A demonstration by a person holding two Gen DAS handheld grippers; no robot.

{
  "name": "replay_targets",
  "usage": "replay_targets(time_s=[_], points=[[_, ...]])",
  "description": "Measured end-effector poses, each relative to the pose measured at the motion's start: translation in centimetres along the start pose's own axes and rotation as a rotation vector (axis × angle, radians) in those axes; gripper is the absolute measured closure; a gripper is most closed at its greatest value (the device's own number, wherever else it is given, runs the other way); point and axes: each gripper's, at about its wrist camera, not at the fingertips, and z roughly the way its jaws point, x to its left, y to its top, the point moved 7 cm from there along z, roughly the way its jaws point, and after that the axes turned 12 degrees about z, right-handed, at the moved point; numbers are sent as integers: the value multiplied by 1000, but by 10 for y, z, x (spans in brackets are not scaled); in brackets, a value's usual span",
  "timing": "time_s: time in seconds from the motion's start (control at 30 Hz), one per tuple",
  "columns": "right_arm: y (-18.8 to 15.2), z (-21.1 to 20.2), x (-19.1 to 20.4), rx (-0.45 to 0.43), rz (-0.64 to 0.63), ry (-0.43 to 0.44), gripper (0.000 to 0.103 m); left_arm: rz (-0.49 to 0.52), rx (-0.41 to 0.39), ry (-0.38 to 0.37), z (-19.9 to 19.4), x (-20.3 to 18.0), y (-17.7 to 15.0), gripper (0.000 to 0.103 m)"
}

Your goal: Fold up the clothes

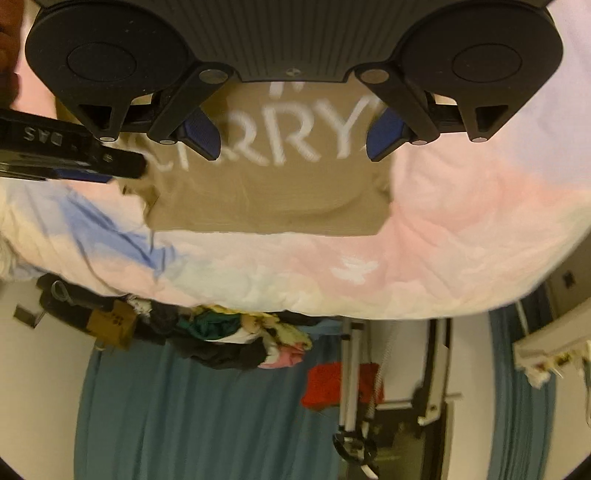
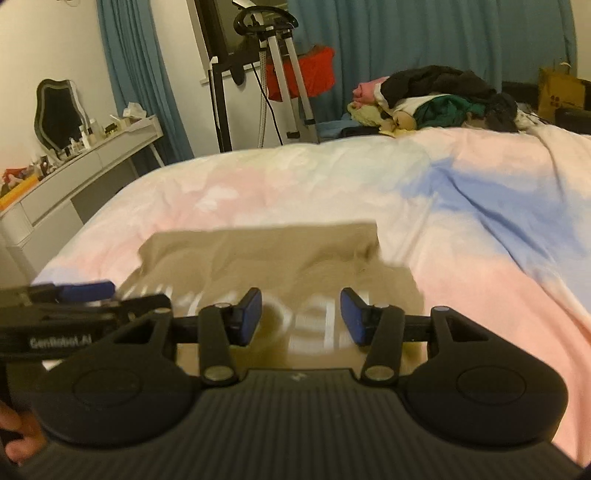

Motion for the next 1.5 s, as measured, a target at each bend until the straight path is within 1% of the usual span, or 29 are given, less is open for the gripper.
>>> replay_targets(time_s=[0.1,0.17,0.23,0.3,0.37,0.43,0.5,0.53,0.57,0.67,0.7,0.73,0.77,0.83,0.87,1.0,1.17,1.5], points=[[-20,-1,-3,35,17,-40,54,7,45,13,-3,-4,-11,16],[-28,0,-3,50,26,-65,54,-1,58,21,-2,-4,-15,16],[-25,-8,0,33,28,-73,54,-14,53,41,-6,-3,-16,18],[-19,-23,5,-1,23,-61,53,-29,40,53,-18,-1,-13,19],[-14,-39,10,-35,17,-48,53,-46,9,39,-37,-3,-7,19],[-7,-60,19,-77,9,-23,53,-37,-38,30,-60,-8,2,17],[-1,-82,28,-119,-3,3,52,-5,-96,52,-87,-16,12,14],[2,-94,32,-146,-11,22,52,7,-130,56,-100,-19,15,10],[4,-106,36,-171,-19,37,53,13,-157,56,-113,-22,17,8],[5,-133,45,-225,-50,44,53,14,-221,46,-149,-28,16,6],[4,-140,47,-234,-57,45,51,13,-239,45,-159,-30,14,2],[3,-146,49,-238,-60,47,41,12,-257,46,-168,-31,12,1],[1,-152,50,-242,-62,48,27,12,-275,46,-177,-33,9,1],[-3,-163,50,-258,-63,44,16,10,-291,51,-190,-34,6,0],[-6,-168,50,-265,-65,45,18,9,-296,54,-195,-35,4,0],[-18,-177,46,-273,-57,29,18,-13,-290,47,-203,-32,-3,0],[-24,-177,37,-266,-35,10,18,-48,-259,43,-198,-27,-9,0],[-28,-159,24,-213,10,-12,18,-60,-232,48,-189,-26,-13,0]])
